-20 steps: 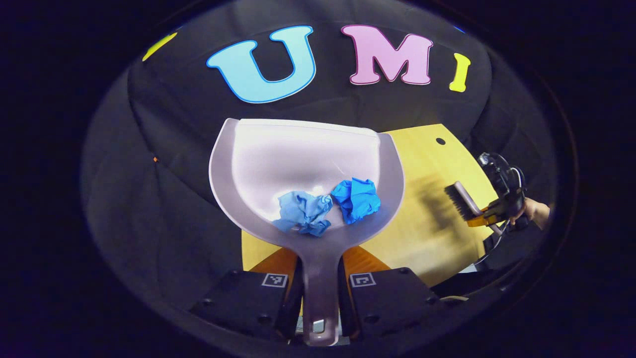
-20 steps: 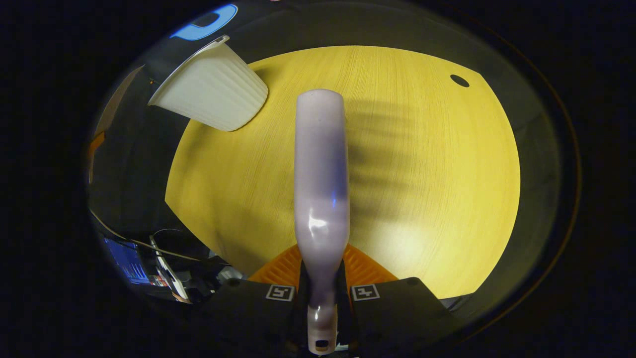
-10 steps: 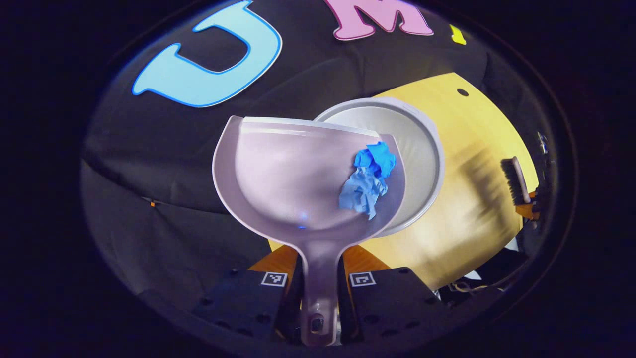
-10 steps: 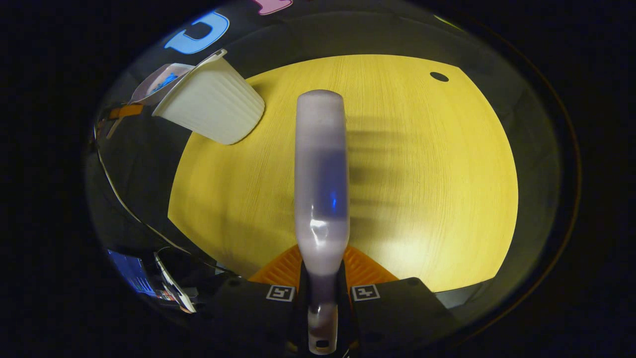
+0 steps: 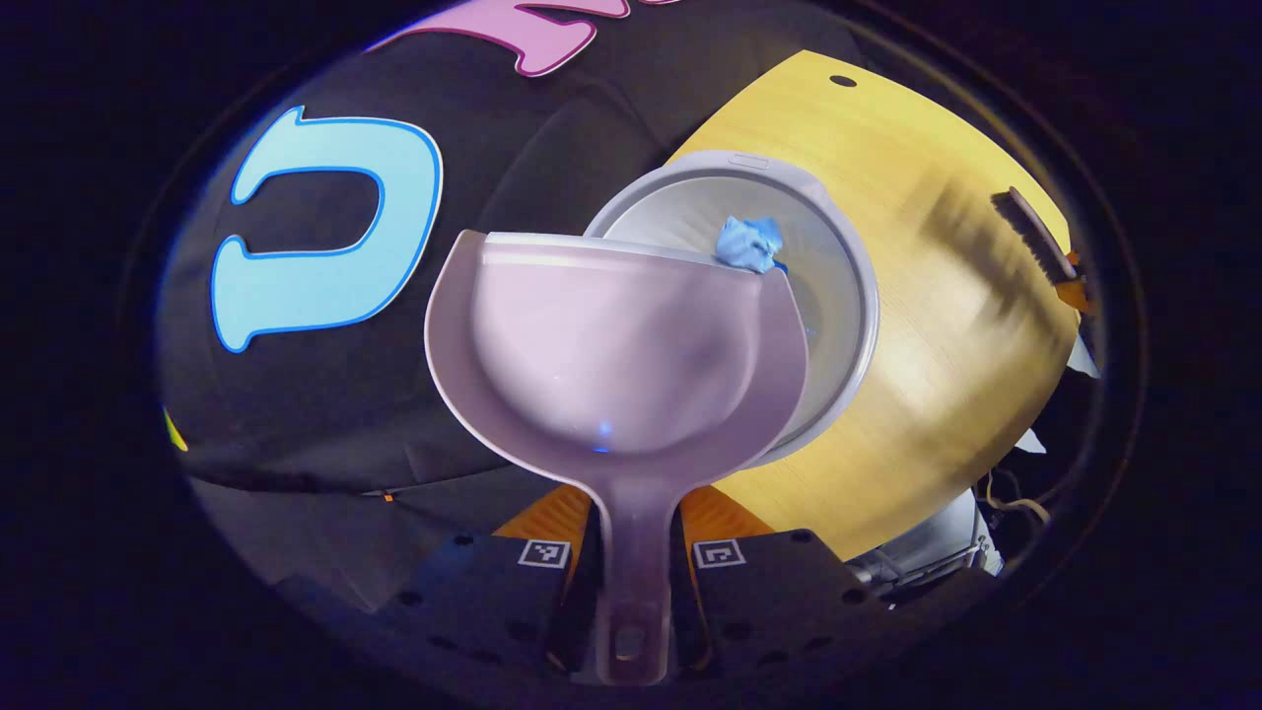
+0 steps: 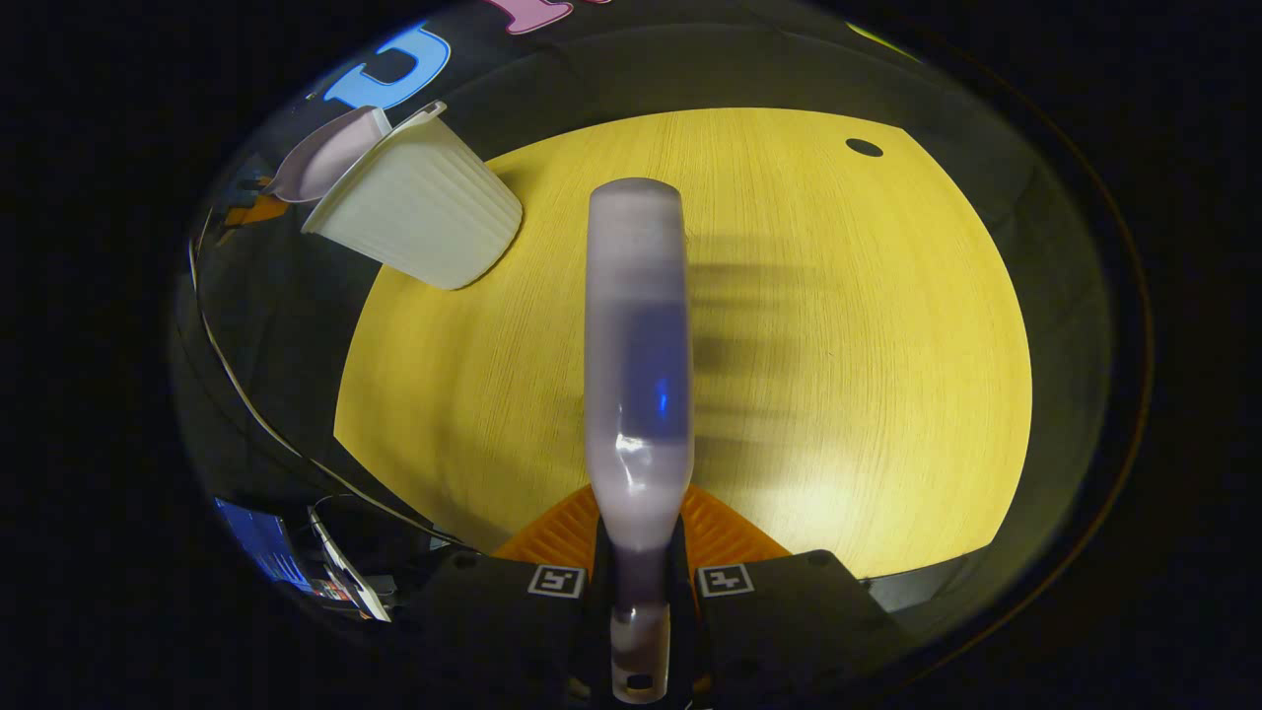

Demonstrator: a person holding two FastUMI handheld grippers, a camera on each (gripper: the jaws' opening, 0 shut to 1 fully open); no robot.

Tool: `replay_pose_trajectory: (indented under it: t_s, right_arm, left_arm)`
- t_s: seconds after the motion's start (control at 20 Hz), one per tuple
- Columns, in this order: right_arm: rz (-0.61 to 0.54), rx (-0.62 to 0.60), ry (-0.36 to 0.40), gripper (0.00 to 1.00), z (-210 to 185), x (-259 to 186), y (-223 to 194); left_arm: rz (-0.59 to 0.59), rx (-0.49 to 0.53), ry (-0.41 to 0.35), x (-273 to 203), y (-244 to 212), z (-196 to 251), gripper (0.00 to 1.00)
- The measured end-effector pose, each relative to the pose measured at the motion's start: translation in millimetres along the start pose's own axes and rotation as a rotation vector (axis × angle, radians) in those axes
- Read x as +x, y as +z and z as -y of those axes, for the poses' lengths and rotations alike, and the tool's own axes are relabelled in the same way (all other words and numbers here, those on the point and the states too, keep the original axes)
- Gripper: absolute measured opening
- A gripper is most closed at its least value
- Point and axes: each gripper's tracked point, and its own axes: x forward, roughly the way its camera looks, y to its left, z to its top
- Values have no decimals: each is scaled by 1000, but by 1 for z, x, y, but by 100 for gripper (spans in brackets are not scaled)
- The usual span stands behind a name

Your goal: Pick up the small broom and dustpan from the desktop, sweep the trash into the dustpan with the broom, and then empty the trash into the garbage bin.

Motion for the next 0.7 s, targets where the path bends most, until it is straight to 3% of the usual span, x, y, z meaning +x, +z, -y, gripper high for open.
replay_pose_trajectory:
  t_s: [0.3,0.45,0.55,0.7]
  right_arm:
    - [11,43,-1,27,1,-3,4]
    - [27,60,-5,27,3,-8,10]
    - [41,78,-11,27,7,-11,14]
    - [53,136,-33,27,14,-14,15]
  left_arm:
    - [168,-138,39,-20,0,3,29]
    - [337,-236,23,-49,5,3,28]
    - [477,-266,-46,-69,29,20,29]
    - [655,-329,-277,-101,70,89,29]
